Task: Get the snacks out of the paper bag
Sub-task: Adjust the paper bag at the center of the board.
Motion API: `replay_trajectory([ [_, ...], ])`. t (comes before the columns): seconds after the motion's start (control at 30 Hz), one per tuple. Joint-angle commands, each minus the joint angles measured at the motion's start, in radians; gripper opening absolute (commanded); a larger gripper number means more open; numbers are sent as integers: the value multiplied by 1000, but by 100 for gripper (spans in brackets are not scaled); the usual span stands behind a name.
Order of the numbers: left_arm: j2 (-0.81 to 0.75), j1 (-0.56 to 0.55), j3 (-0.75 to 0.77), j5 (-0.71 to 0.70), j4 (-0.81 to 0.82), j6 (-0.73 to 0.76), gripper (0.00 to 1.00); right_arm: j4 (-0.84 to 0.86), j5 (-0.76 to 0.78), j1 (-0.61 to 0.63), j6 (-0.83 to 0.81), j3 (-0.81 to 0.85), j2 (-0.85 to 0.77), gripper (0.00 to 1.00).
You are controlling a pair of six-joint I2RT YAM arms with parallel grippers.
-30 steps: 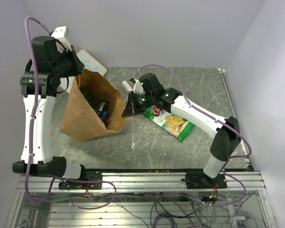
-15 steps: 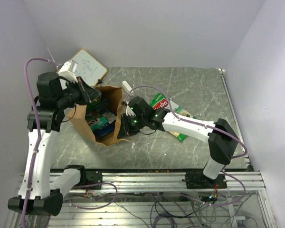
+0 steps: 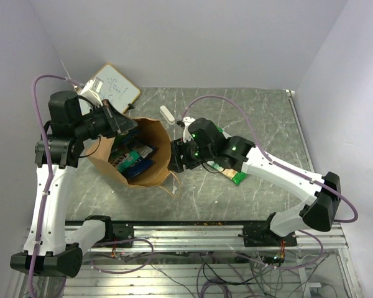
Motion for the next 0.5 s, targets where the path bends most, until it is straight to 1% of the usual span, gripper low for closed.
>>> replay_trajectory([
  [0.0,13,2,40,57,-27,-39,7,6,24,2,-177,45,-22,60],
  [0.17,13,1,8,97,5,-91,7,180,-76,16,-423,71,14,60],
  [0.23,8,2,1,95,6,-102,7,246,-155,26,-568,66,29,60],
  [0.33,4,2,-1,68,-8,-100,7,367,-248,43,-822,1,26,60],
  [0.37,4,2,-3,65,-9,-101,7,387,-297,46,-929,-18,26,59],
  [0.43,8,2,-8,66,-7,-106,7,376,-363,47,-1165,-30,37,60],
  [0.47,11,2,-10,68,-2,-110,7,373,-359,50,-1253,-28,56,60],
])
